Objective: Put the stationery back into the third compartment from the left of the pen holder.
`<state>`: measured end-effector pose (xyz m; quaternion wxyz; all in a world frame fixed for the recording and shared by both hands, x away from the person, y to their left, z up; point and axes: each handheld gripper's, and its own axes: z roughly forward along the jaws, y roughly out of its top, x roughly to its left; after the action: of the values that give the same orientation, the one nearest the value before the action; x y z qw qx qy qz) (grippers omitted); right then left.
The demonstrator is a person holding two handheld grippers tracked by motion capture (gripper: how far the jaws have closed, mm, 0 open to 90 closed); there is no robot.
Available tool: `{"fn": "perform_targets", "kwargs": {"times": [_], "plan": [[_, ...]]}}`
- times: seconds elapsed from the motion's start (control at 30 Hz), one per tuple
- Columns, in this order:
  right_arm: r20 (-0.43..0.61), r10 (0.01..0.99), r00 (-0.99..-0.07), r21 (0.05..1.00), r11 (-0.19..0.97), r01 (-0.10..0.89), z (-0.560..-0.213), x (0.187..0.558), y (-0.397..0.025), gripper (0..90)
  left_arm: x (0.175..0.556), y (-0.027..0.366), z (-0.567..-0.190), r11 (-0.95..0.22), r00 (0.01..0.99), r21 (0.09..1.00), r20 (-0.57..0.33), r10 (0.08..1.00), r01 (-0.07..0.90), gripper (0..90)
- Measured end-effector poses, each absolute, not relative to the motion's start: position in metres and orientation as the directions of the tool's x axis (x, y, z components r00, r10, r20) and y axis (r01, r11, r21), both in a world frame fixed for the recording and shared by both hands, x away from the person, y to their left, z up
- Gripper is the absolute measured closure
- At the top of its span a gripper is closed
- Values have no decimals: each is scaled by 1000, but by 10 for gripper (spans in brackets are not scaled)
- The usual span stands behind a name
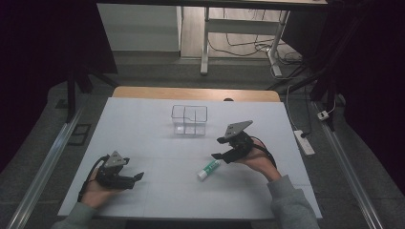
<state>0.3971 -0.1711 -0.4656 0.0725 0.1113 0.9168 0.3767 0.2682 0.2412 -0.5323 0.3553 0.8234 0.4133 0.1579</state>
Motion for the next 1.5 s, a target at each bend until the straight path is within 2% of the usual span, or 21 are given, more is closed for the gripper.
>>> {"fn": "perform_targets", "kwargs": {"times": [0.27, 0.63, 1.5], "plan": [[-41, 198, -979, 699, 706, 113, -465, 392, -164, 316, 268, 240, -532, -408, 610, 714, -33, 792, 568, 172], [-57, 64, -996, 647, 762, 12, -474, 384, -149, 289, 269, 241, -533, -409, 612, 712, -36, 790, 570, 172], [-100, -186, -977, 463, 861, -211, -492, 365, -111, 312, 269, 241, -533, -412, 621, 716, -39, 783, 564, 180]]}}
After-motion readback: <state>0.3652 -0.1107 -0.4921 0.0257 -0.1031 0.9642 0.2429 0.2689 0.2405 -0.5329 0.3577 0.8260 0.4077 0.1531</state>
